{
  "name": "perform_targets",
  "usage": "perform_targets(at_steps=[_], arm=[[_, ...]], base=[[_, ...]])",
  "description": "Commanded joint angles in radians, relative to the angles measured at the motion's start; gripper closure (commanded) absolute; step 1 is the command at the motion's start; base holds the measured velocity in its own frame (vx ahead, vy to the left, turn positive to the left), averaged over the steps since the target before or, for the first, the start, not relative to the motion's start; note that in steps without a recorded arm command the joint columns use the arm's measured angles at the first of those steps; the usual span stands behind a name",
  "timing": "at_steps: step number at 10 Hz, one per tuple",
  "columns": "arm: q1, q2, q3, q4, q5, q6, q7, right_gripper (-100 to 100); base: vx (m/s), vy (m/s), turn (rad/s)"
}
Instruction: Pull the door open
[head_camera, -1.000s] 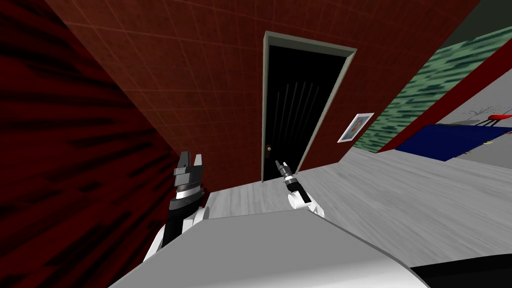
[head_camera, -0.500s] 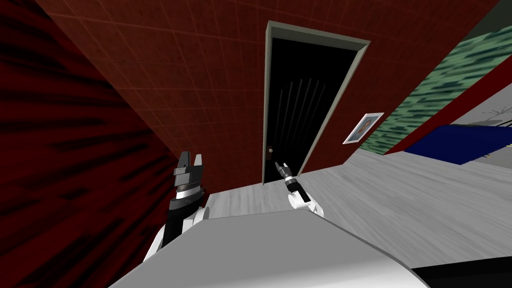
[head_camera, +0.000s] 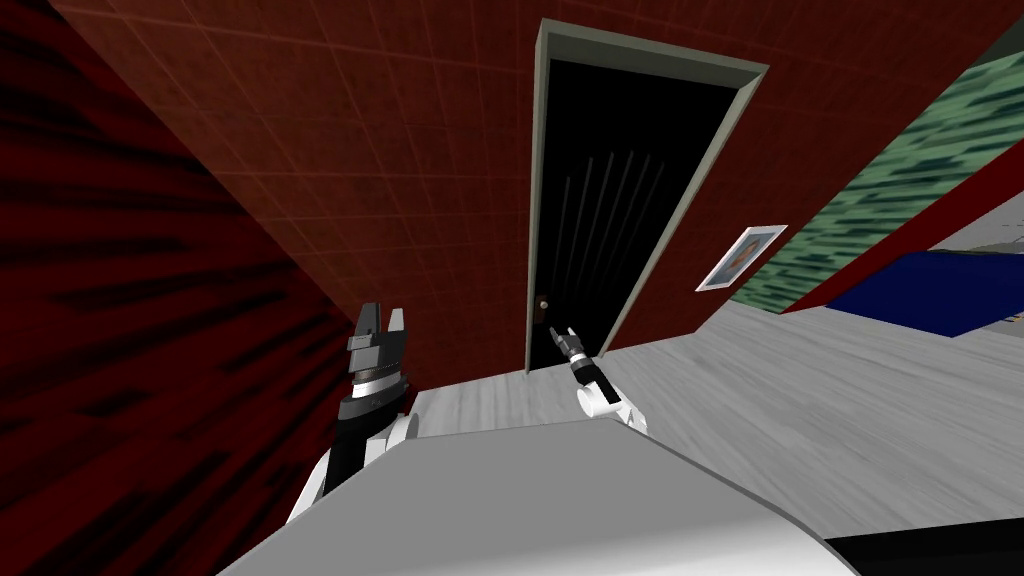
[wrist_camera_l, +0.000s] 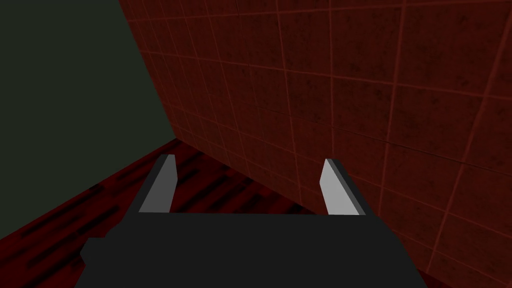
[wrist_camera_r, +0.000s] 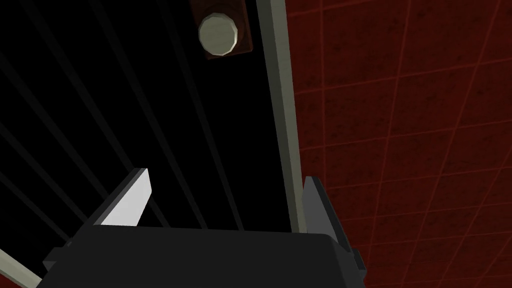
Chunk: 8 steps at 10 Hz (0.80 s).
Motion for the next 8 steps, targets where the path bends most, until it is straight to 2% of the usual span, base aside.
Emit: perform_targets(at_steps=[1, 8], arm=[[-0.005, -0.008, 0.003, 0.015, -0.007, 0.003, 0.036, -100], [-0.028, -0.029, 0.016, 0.078, -0.028, 0.007, 0.161, -100]], base=[[0.094, -0.02, 0.023], [0.075, -0.012, 0.023]])
